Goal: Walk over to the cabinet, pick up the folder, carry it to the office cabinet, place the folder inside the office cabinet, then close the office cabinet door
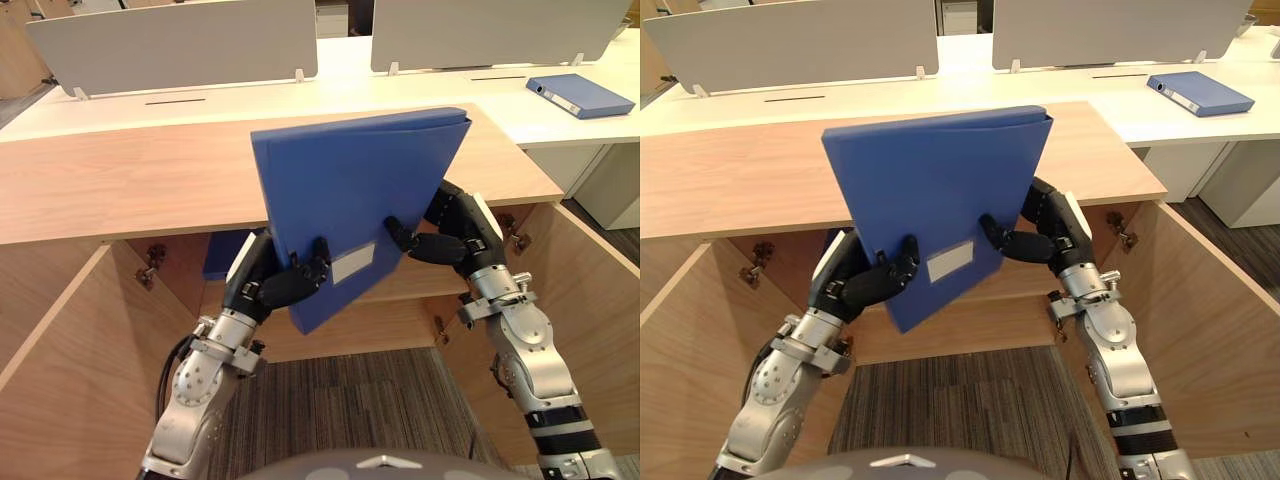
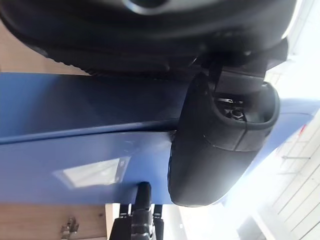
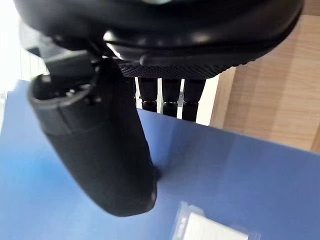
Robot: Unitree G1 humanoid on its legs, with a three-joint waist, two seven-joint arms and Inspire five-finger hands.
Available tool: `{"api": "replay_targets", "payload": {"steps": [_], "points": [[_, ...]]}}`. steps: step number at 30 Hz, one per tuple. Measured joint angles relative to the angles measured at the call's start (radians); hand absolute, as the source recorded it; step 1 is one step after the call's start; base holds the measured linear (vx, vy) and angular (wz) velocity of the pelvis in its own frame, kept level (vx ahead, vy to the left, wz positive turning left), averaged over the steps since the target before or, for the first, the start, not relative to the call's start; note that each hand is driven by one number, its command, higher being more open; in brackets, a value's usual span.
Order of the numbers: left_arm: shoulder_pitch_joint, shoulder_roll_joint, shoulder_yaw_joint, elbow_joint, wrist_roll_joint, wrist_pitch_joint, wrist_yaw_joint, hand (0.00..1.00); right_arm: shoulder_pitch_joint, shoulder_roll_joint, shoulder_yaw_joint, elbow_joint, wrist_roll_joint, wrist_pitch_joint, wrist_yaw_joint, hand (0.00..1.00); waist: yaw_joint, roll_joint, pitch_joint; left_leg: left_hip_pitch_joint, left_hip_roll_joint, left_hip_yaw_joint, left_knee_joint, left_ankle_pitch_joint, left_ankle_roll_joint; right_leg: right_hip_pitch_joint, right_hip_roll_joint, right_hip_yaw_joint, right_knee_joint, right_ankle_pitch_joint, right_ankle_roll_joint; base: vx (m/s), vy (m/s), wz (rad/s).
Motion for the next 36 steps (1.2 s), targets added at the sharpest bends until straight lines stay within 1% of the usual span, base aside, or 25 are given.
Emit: {"api": "replay_targets", "payload": {"steps": [2,3,5,6,11,18,27,32,36], "points": [[-0.022,-0.003,0.009,0.020,0.001,-0.007,0.007,0.00,0.000,-0.008,0.000,0.009,-0.001,0.001,0.019,0.00,0.003,0.000,-0.002,0.000,0.000,0.000,0.000,0.000,0.000,0.000,0.000,0.000,0.000,0.000,0.000,0.00,0.000,0.00],[-0.023,-0.018,0.027,0.036,0.001,-0.007,0.009,0.00,0.002,-0.004,0.002,0.008,-0.003,0.001,0.029,0.00,0.001,0.000,-0.004,0.000,0.000,0.000,0.000,0.000,0.000,0.000,0.000,0.000,0.000,0.000,0.000,0.00,0.000,0.00],[-0.023,-0.030,0.028,0.047,0.003,-0.007,0.011,0.00,0.005,0.008,0.002,0.009,-0.008,0.004,0.029,0.00,0.002,-0.002,-0.006,0.001,0.000,0.000,-0.001,0.000,0.000,0.000,0.000,0.000,0.000,0.000,0.000,0.00,0.000,0.00],[-0.023,-0.045,0.029,0.056,0.004,-0.007,0.013,1.00,0.005,0.024,0.000,0.009,-0.008,0.009,0.026,0.00,0.003,-0.003,-0.007,0.001,0.000,0.000,0.000,0.000,0.000,0.000,0.000,0.000,0.000,0.000,0.000,0.00,0.000,0.00],[-0.022,-0.083,0.042,0.066,0.039,-0.020,0.045,1.00,0.010,0.079,-0.002,0.015,-0.009,0.018,0.020,0.00,0.002,-0.002,-0.010,0.003,-0.001,0.000,-0.001,0.001,0.001,0.001,-0.001,0.000,0.000,0.000,0.000,0.00,0.000,0.00],[-0.021,-0.155,0.108,0.109,0.121,-0.019,0.100,1.00,0.037,0.187,0.000,0.015,-0.018,0.018,0.026,0.00,0.001,-0.001,-0.011,0.015,-0.002,0.000,-0.011,0.004,0.001,0.010,-0.001,0.000,-0.002,0.000,0.000,0.00,0.000,0.00],[0.001,-0.233,0.159,0.112,0.125,-0.020,0.132,1.00,0.085,0.269,-0.002,-0.007,-0.031,0.018,0.014,0.00,0.001,-0.007,-0.015,0.022,-0.006,-0.005,-0.021,0.006,0.002,0.017,-0.004,-0.006,-0.013,0.000,0.000,0.00,-0.001,0.01],[0.044,-0.284,0.260,0.112,0.142,-0.020,0.162,1.00,0.133,0.299,-0.029,-0.024,-0.041,0.018,0.007,0.00,0.001,-0.007,-0.015,0.018,-0.007,-0.009,-0.026,0.006,0.002,0.017,-0.004,-0.012,-0.020,0.000,0.000,0.00,-0.005,0.02],[0.078,-0.333,0.375,0.112,0.141,-0.021,0.200,1.00,0.148,0.332,-0.084,-0.029,-0.041,0.018,-0.001,0.00,0.003,-0.007,-0.015,0.016,-0.007,-0.016,-0.029,0.006,0.002,0.018,-0.005,-0.018,-0.022,-0.001,0.000,0.00,-0.010,0.05]]}}
